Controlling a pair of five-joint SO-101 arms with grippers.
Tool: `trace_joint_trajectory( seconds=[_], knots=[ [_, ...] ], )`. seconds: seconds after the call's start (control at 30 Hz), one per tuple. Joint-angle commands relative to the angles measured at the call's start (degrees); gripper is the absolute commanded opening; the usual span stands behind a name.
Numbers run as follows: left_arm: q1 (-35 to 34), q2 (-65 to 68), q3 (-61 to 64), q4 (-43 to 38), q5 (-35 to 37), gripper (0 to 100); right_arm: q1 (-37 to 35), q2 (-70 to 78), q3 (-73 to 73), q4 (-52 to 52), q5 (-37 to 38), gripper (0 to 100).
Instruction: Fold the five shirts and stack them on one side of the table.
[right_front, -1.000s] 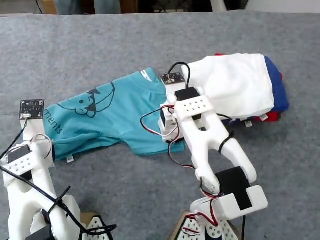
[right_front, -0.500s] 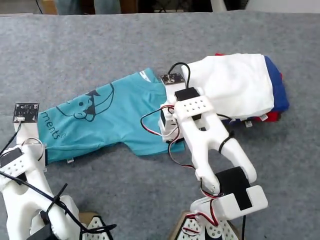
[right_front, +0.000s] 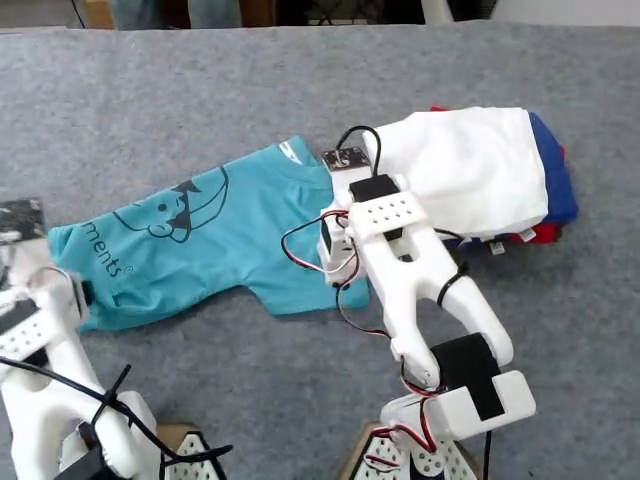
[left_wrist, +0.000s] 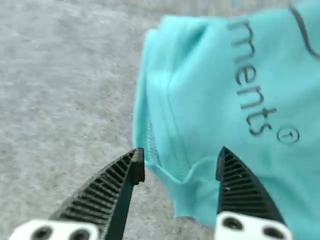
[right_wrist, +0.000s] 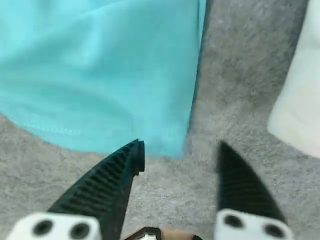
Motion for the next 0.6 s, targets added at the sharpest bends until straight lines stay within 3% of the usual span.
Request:
trace_joint_trajectory(
  seconds=[0.0,0.1,0.2,0.27,0.33,0.43,0.57],
  knots=[
    [-1.0,-1.5,-13.0,8.5,1.8,26,0.9,-2.8,-9.5,3.2,-0.7,36.7],
    [-1.0,-1.5,-24.6,17.1,3.1,17,0.7,-2.4,-19.2,5.6,-0.7,24.1],
    [0.0,-0.8,-33.6,20.1,9.3,2,0.4,-1.0,-28.8,3.9,-0.4,0.4],
    [3.1,-0.8,-34.5,20.1,13.3,6,-0.4,2.2,-33.8,2.0,-1.1,6.6],
    [7.0,-0.2,-32.7,18.1,16.1,4,-1.2,7.1,-38.1,-0.4,-3.6,5.6],
    [11.5,4.0,-27.6,9.5,16.7,3,-3.7,16.6,-44.7,-3.2,-4.8,1.5],
    [12.3,14.7,-24.0,-3.8,16.9,3,-6.1,31.2,-56.0,-5.6,-4.8,1.5]
  ],
)
